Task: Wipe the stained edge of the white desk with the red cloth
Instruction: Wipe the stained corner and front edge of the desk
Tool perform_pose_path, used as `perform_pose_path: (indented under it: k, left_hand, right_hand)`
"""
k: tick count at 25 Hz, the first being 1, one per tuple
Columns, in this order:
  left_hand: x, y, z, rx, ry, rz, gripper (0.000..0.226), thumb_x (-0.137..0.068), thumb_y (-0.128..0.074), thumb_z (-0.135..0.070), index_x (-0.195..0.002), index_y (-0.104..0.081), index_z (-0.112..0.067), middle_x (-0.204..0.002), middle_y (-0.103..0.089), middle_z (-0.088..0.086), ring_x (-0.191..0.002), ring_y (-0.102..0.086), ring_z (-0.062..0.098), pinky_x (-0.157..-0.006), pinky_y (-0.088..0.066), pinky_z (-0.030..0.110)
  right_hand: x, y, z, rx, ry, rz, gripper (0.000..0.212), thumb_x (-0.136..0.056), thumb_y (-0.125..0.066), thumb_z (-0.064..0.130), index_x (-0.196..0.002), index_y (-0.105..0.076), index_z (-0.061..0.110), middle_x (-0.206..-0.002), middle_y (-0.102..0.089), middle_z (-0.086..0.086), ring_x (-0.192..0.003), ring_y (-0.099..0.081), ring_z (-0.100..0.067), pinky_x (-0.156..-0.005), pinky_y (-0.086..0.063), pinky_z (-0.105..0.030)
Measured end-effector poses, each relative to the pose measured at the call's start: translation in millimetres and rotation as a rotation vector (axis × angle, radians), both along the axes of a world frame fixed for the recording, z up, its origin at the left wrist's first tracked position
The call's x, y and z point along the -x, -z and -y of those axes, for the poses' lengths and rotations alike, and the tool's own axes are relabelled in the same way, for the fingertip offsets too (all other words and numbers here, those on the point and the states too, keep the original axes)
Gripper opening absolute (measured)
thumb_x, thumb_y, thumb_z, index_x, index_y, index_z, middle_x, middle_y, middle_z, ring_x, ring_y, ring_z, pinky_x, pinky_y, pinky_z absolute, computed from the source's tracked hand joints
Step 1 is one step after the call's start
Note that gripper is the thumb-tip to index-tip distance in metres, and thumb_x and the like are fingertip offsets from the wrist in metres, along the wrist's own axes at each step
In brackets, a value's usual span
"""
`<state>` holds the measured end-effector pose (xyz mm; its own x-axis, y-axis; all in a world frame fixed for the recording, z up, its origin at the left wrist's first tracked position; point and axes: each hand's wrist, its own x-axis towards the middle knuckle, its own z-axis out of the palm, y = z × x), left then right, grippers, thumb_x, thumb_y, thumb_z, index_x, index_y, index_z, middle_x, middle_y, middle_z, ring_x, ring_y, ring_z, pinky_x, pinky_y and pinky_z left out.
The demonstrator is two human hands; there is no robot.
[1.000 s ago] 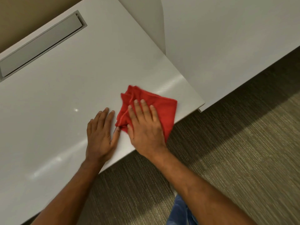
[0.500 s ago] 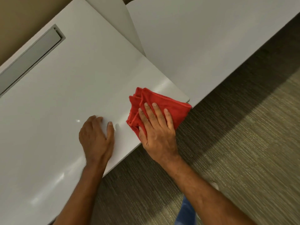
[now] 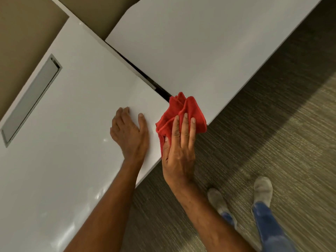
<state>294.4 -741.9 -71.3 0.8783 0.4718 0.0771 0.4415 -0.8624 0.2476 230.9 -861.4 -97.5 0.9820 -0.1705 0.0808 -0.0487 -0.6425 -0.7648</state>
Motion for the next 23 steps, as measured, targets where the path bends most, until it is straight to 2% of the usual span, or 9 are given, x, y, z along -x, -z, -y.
perform_pose_path:
  k: [3,5,7,9,11,13,15,20,23]
  left_hand:
    - [-1.5,0.5,1.4,-0.038,-0.023,-0.02,0.058,-0.102,-0.036,-0.049,-0.15,-0.04,-0.017,-0.161,-0.038,0.008,-0.149,-0.033,0.029,-0.124,-0.024,0.05]
    - [-3.0,-0.6,4.5,-0.053,-0.038,-0.035,0.056,-0.103,-0.039,-0.048,-0.15,-0.04,-0.017,-0.161,-0.039,0.008,-0.149,-0.035,0.029,-0.123,-0.026,0.052]
    - [-3.6,-1.4,7.2,-0.062,-0.045,-0.037,0.055,-0.103,-0.041,-0.046,-0.15,-0.04,-0.017,-0.161,-0.039,0.007,-0.148,-0.035,0.029,-0.123,-0.027,0.052]
    - [-3.2,-2.3,9.0,-0.059,-0.047,-0.034,0.055,-0.103,-0.041,-0.046,-0.151,-0.04,-0.017,-0.161,-0.038,0.007,-0.149,-0.035,0.028,-0.124,-0.027,0.051]
    - [-4.2,-3.3,10.8,-0.063,-0.053,-0.033,0.056,-0.103,-0.039,-0.045,-0.151,-0.041,-0.016,-0.162,-0.039,0.007,-0.15,-0.035,0.027,-0.125,-0.026,0.05]
    - [-4.5,-4.1,12.3,-0.069,-0.051,-0.035,0.057,-0.102,-0.038,-0.045,-0.151,-0.042,-0.015,-0.162,-0.04,0.007,-0.15,-0.035,0.026,-0.125,-0.026,0.049]
    - [-5.5,-4.5,13.6,-0.07,-0.06,-0.04,0.058,-0.102,-0.037,-0.045,-0.152,-0.041,-0.015,-0.162,-0.039,0.007,-0.151,-0.034,0.026,-0.126,-0.025,0.047]
    - [-6.3,-4.1,14.7,-0.073,-0.071,-0.043,0.058,-0.102,-0.038,-0.044,-0.152,-0.041,-0.015,-0.163,-0.038,0.007,-0.151,-0.033,0.026,-0.126,-0.025,0.046]
    - [-6.6,-1.5,12.1,-0.077,-0.078,-0.053,0.057,-0.102,-0.038,-0.044,-0.153,-0.039,-0.017,-0.164,-0.037,0.006,-0.152,-0.032,0.025,-0.126,-0.024,0.045]
  right_hand:
    - [-9.9,-8.3,24.1,-0.432,0.0,-0.079,0.057,-0.113,-0.028,0.04,-0.166,-0.025,0.018,-0.173,-0.022,-0.006,-0.16,-0.025,-0.022,-0.126,-0.035,-0.038]
    - [-17.7,-9.5,46.7,-0.761,-0.033,-0.229,0.056,-0.111,-0.031,0.04,-0.166,-0.026,0.029,-0.168,-0.033,-0.002,-0.147,-0.042,-0.002,-0.115,-0.047,-0.023]
    - [-26.5,-6.8,71.0,-0.916,-0.138,-0.381,0.054,-0.11,-0.033,0.04,-0.164,-0.031,0.032,-0.16,-0.046,0.0,-0.134,-0.054,0.001,-0.109,-0.053,-0.024]
    - [-35.7,-2.6,91.4,-0.957,-0.242,-0.488,0.048,-0.112,-0.035,0.037,-0.159,-0.04,0.029,-0.146,-0.059,-0.001,-0.127,-0.062,-0.01,-0.11,-0.054,-0.04]
    - [-47.5,-0.4,105.4,-0.97,-0.338,-0.572,0.045,-0.112,-0.036,0.041,-0.154,-0.048,0.032,-0.13,-0.068,-0.001,-0.113,-0.068,-0.013,-0.103,-0.058,-0.045]
    - [-57.9,0.3,113.1,-0.942,-0.447,-0.607,0.048,-0.11,-0.035,0.046,-0.158,-0.042,0.038,-0.143,-0.062,-0.002,-0.124,-0.064,-0.013,-0.108,-0.055,-0.04]
    - [-67.7,-0.4,115.3,-0.897,-0.548,-0.605,0.052,-0.11,-0.034,0.049,-0.162,-0.028,0.045,-0.164,-0.044,0.004,-0.141,-0.052,-0.013,-0.117,-0.046,-0.037]
    - [-94.6,-3.6,109.6,-0.751,-0.725,-0.6,0.057,-0.112,-0.032,0.047,-0.163,-0.007,0.053,-0.174,-0.021,0.01,-0.146,-0.047,-0.021,-0.115,-0.048,-0.055]
    - [-115.3,-4.2,98.0,-0.663,-0.795,-0.556,0.06,-0.113,-0.03,0.047,-0.164,0.001,0.049,-0.175,-0.013,0.012,-0.147,-0.046,-0.024,-0.114,-0.049,-0.054]
